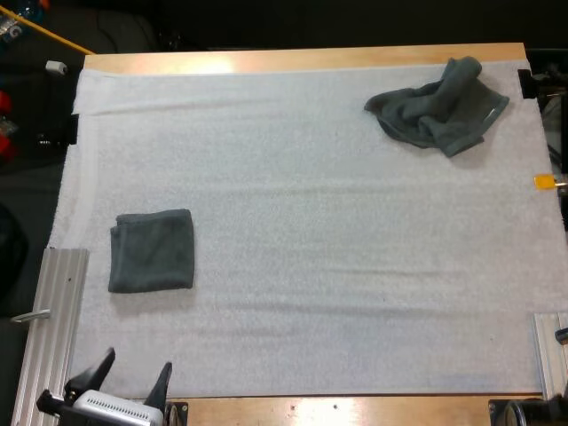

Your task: Pick towel from pile, fold and stack

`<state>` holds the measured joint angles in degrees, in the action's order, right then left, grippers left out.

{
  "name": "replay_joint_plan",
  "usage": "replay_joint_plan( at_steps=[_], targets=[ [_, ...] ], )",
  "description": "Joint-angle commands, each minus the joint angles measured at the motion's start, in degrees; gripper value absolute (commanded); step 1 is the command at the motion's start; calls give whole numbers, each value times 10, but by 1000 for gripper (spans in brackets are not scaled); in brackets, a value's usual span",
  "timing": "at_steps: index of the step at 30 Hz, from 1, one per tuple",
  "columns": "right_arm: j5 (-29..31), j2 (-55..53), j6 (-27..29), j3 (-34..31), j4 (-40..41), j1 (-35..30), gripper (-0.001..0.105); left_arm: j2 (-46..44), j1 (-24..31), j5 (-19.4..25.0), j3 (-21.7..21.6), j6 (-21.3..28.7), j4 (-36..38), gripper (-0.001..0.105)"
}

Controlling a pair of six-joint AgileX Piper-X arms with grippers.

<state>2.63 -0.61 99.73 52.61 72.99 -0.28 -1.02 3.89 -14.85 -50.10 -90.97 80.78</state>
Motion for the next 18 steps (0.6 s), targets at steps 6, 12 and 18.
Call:
replay_joint_plan(
  at_steps=[6,12,18],
  targets=[
    [1,-26,-2,-66,-72,-1,66,-78,0,1,31,1,-104,66],
    [1,-25,-8,-125,-81,-1,66,-77,0,1,79,1,-159,66],
    [1,-24,-10,-165,-83,-1,66,-77,0,1,131,0,-188,66]
  ],
)
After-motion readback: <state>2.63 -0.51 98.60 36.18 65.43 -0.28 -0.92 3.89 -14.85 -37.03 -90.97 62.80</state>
